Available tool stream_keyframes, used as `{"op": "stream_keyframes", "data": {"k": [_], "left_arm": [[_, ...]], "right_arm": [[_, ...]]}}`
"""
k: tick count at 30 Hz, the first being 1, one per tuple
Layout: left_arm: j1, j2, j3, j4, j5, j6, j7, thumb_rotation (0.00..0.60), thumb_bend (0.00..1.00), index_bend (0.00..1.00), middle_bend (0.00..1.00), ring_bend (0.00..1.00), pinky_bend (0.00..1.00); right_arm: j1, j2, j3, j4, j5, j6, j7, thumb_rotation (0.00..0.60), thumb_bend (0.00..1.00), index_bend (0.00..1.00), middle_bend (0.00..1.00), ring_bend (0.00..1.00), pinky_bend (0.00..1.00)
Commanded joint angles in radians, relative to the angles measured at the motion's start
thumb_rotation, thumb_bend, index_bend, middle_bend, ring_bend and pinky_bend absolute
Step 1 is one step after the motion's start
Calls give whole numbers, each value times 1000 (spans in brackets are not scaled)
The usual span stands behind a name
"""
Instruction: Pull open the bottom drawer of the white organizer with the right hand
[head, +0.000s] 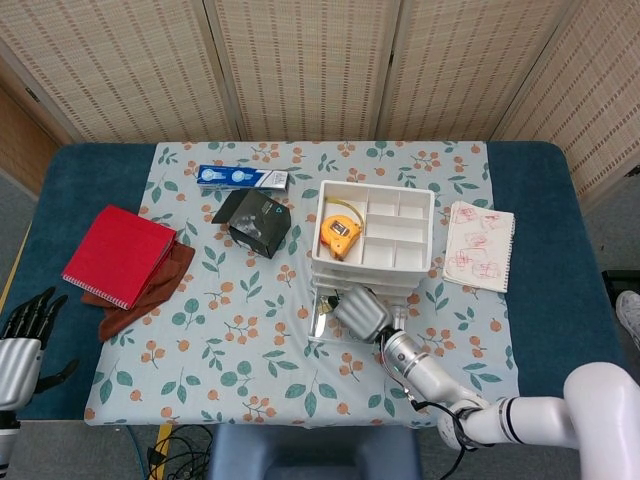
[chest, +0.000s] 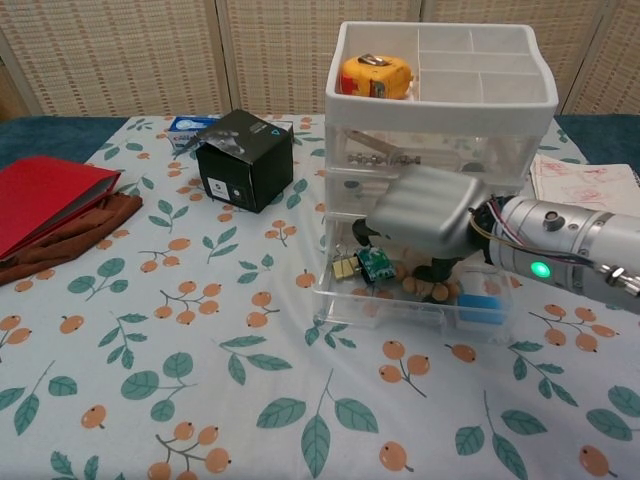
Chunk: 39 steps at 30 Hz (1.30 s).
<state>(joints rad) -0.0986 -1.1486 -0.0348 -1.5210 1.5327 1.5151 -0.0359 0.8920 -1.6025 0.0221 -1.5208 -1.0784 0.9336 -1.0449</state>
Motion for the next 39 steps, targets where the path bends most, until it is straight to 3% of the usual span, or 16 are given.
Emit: {"op": "stream_keyframes", "data": {"k": [1,17,20,27,39], "left_arm": [[2,0,0,1,-1,2,-2,600,185,75,9,52,92],[1,-4,1,6,8,4,-6,600,185,75,9,52,92],[-1,-5,1,4,12,3,-4,600,184,75,9,52,92],[0,0,2,-2,11,3,0,600,184,75,10,52,92],[-3,2,2,-14,13,-2,7,600,185,75,9,52,92]], "right_arm": [[8,-11,-4,11,5,-8,-5,600,332,265,892,1000,1000],[-17,90,-73,-124,-12,18,-4,600,332,265,892,1000,1000],[-24,85,-68,-113,-35,32,23,600,328,265,892,1000,1000],[-33,54,-49,-54,-78,43,94,600,192,265,893,1000,1000],[-23,0,-35,22,-121,7,149,600,162,265,899,1000,1000]]}}
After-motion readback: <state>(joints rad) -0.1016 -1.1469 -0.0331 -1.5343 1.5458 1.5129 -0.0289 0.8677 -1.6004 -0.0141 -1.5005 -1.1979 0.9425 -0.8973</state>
